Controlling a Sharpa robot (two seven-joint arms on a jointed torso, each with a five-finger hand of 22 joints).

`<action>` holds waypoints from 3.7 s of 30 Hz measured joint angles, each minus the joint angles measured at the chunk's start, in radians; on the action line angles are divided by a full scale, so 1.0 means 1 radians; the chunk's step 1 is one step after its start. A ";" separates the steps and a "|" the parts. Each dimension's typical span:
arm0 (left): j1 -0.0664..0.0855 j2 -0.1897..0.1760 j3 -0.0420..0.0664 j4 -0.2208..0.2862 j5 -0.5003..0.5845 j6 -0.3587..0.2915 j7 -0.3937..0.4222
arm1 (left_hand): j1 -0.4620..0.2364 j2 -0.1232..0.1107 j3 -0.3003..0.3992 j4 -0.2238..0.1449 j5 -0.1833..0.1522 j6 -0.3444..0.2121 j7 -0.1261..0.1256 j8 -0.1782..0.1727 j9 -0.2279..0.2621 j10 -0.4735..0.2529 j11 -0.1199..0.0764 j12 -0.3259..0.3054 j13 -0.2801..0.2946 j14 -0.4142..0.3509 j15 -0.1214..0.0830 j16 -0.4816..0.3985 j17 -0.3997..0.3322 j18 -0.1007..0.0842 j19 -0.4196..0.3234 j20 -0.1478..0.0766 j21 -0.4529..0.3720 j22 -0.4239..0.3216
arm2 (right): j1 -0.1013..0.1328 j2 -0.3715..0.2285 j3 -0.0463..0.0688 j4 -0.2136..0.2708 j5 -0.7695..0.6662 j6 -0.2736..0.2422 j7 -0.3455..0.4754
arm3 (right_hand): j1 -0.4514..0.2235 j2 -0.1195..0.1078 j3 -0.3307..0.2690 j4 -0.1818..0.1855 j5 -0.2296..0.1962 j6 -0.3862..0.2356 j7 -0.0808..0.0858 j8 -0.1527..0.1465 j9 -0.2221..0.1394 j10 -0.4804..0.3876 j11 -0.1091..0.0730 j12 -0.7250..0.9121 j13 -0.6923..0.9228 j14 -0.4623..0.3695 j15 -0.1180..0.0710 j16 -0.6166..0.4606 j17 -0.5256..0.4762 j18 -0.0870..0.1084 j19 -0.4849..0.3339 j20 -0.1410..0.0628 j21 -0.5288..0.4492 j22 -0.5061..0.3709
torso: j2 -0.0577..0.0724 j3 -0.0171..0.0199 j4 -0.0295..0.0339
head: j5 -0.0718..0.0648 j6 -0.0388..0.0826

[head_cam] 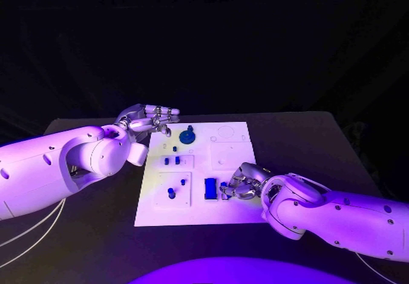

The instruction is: Assemble the parts on the task board

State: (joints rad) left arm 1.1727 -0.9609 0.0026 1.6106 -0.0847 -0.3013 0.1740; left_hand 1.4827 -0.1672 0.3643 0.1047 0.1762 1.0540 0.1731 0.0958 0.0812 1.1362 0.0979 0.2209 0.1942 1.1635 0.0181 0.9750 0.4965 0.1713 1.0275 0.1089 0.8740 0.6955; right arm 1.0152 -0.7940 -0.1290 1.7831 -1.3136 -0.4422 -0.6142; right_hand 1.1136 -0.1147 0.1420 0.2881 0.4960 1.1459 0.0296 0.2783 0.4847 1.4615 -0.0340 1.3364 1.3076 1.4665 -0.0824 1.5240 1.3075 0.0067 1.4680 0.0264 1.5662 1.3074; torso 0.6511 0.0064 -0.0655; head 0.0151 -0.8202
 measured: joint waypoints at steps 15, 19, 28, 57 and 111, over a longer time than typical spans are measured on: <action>0.000 -0.001 0.000 -0.001 0.000 0.000 -0.002 | 0.000 0.000 -0.003 -0.003 0.000 -0.004 0.004 0.000 0.000 0.000 0.000 0.004 0.000 0.000 0.000 0.000 -0.001 0.000 0.000 0.000 -0.005 -0.001 | 0.000 -0.013 0.000 0.017 -0.017 0.006 0.000 | -0.056 0.025 -0.101 0.003 -0.096 0.000 0.000 0.000 0.002 0.000 0.000 0.000 0.000 0.000 0.000 0.000 0.000 0.000 0.000 0.000 0.000 0.000 | 0.000 0.0000 0.0000 | 0.002 -0.003; 0.000 -0.002 0.000 -0.001 0.000 0.000 -0.003 | 0.000 0.000 -0.003 -0.003 0.000 -0.004 0.004 0.000 0.000 0.000 0.000 0.004 0.000 0.000 0.000 0.000 -0.001 0.000 0.000 0.000 -0.005 -0.001 | 0.000 -0.024 0.000 0.026 -0.027 0.005 0.002 | -0.056 0.025 -0.105 0.002 -0.100 -0.002 0.002 0.000 0.003 0.000 0.000 0.000 0.000 0.000 0.000 0.000 0.000 0.000 0.000 0.000 0.000 0.000 | 0.000 0.0001 -0.0003 | 0.003 -0.003; 0.000 -0.003 0.000 -0.002 0.000 0.000 -0.003 | 0.000 0.000 -0.003 -0.003 0.000 -0.004 0.004 0.000 0.000 0.000 0.000 0.004 0.000 0.000 0.000 0.000 -0.001 0.000 0.000 0.000 -0.005 -0.001 | 0.000 -0.044 0.000 0.048 -0.047 0.003 0.005 | -0.064 0.033 -0.118 0.000 -0.090 -0.002 0.002 0.000 0.003 0.000 0.000 0.005 0.000 -0.001 -0.001 0.000 0.000 0.000 0.000 0.000 0.000 0.000 | 0.000 0.0004 -0.0008 | 0.004 -0.003; -0.011 0.061 -0.013 -0.098 0.057 -0.001 0.049 | -0.018 0.004 -0.059 0.049 0.000 -0.038 0.002 0.000 -0.006 -0.060 0.031 -0.011 -0.030 -0.226 0.062 -0.347 -0.169 0.000 -0.193 0.066 -0.273 -0.150 | 0.142 -0.028 0.006 -0.242 0.722 0.004 0.709 | 0.350 0.067 -0.032 -0.120 -0.270 -0.174 0.129 -0.164 -0.132 -0.417 0.126 -1.039 -0.744 -0.329 0.121 -1.056 -0.816 0.163 -0.458 0.117 -1.242 -0.351 | -0.045 -0.0176 -0.0024 | -0.005 0.073; -0.123 0.179 -0.004 -0.044 0.099 -0.451 0.320 | -1.191 0.167 -0.364 -0.099 -0.171 -0.863 -0.173 -0.089 -0.080 -0.937 -0.096 -0.215 -0.193 -0.992 -0.016 -0.968 -0.495 -0.156 -0.880 -0.100 -0.870 -0.693 | 0.035 0.014 0.128 -0.215 1.309 -0.317 1.110 | -0.840 0.115 -0.143 -0.283 -0.487 -0.958 -0.027 -0.271 -0.483 -1.256 0.035 -1.333 -1.306 -1.261 0.083 -1.520 -1.306 0.015 -1.308 -0.020 -1.561 -1.214 | -0.107 -0.0063 0.0655 | -0.015 0.220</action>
State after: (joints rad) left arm 1.0498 -0.7820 -0.0012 1.5671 0.0143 -0.7518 0.4941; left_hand 0.2913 0.0000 -0.0002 0.0054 0.0049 0.1906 0.0002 0.0068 0.0014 0.1996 0.0023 0.0058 0.0013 0.1717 0.0017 0.0066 0.0010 0.0148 0.1476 0.0092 0.0035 0.0022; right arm 1.0505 -0.7798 -0.0006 1.5682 -0.0042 -0.7595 0.4957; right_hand 0.2731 -0.0002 -0.0010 0.0053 0.0088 0.1878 0.0030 0.0070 0.0017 0.2050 0.0006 0.0038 0.0015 0.2052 0.0005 0.0038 0.0014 0.0215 0.1605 0.0063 0.0048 0.0939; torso 0.5443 0.0001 0.0000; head -0.0001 -0.5999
